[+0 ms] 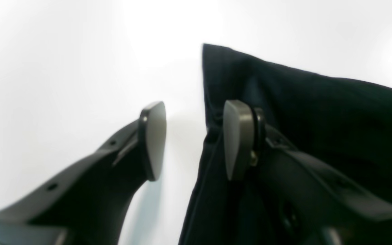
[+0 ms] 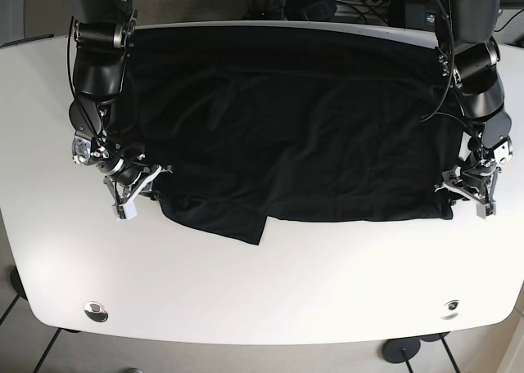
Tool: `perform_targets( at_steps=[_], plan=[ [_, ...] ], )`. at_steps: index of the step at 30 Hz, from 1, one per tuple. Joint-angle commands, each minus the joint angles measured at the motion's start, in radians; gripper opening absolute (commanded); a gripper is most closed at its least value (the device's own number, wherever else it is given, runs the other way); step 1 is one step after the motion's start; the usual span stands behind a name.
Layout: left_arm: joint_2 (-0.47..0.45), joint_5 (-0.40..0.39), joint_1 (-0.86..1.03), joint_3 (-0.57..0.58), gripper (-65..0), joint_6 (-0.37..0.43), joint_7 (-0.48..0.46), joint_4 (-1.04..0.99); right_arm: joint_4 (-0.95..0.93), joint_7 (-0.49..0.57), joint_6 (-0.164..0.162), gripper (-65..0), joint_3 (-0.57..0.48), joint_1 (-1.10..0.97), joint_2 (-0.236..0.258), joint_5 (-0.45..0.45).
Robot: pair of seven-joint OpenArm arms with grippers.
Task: Fold the T-shirt properly
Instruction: 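Slide both grippers down the shirt sides and grasp the hem, then fold the hem over toward the held edge with both grippers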
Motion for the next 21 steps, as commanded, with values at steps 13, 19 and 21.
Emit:
perform_targets(
  at_steps=[13, 19, 21],
  plan=[
    [0.028, 0.003, -0.018, -0.080, -40.1, -0.166, 0.091, 0.004, 0.017, 0.005, 0.009, -61.2, 0.004, 0.004, 0.009, 0.008],
    [0.028, 0.010, -0.015, -0.078, -65.0, -0.111, 0.047, 0.011, 0.017, 0.007, 0.009, -62.9, 0.004, 0.003, 0.009, 0.009],
    [0.028, 0.003, -0.018, -0.078, -65.0, -0.146, 0.042, 0.014, 0.018, 0.007, 0.009, -63.1, 0.004, 0.004, 0.009, 0.048]
  ],
)
